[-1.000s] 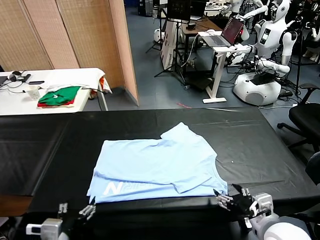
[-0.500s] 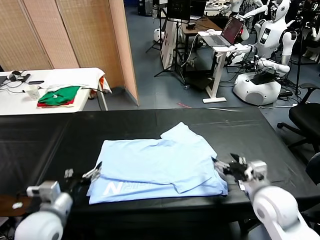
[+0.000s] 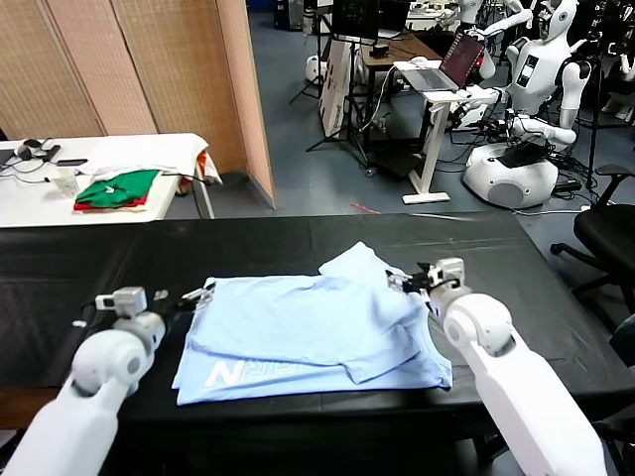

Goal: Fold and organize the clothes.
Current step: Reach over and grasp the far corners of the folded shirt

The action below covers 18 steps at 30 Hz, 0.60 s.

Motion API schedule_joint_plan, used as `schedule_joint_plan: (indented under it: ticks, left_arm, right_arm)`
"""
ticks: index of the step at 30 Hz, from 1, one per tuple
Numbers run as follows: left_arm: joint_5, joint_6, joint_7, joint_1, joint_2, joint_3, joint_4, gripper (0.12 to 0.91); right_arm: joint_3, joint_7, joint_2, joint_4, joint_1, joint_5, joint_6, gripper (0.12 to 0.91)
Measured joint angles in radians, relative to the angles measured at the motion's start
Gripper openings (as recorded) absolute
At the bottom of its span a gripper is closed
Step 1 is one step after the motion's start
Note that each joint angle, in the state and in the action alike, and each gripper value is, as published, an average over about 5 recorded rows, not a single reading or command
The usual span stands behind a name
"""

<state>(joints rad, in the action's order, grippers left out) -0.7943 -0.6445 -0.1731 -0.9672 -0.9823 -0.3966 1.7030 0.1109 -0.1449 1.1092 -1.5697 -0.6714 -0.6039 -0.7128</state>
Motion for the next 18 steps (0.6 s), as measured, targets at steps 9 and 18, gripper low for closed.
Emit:
schedule_joint_plan:
  ticks: [9, 18]
  left_arm:
    - [0.012, 0.000, 0.007, 0.110, -0.018, 0.066, -0.124, 0.907]
    - [0.014, -0.013, 0.009, 0.116, -0.016, 0.076, -0.145, 0.905]
  right_arm:
    - [-0.041, 0.003, 0.042, 0.134, 0.087, 0.012, 0.013, 0.907]
    - [-0.057, 0.018, 0.071, 0.207, 0.120, 0.011, 0.004, 0.869]
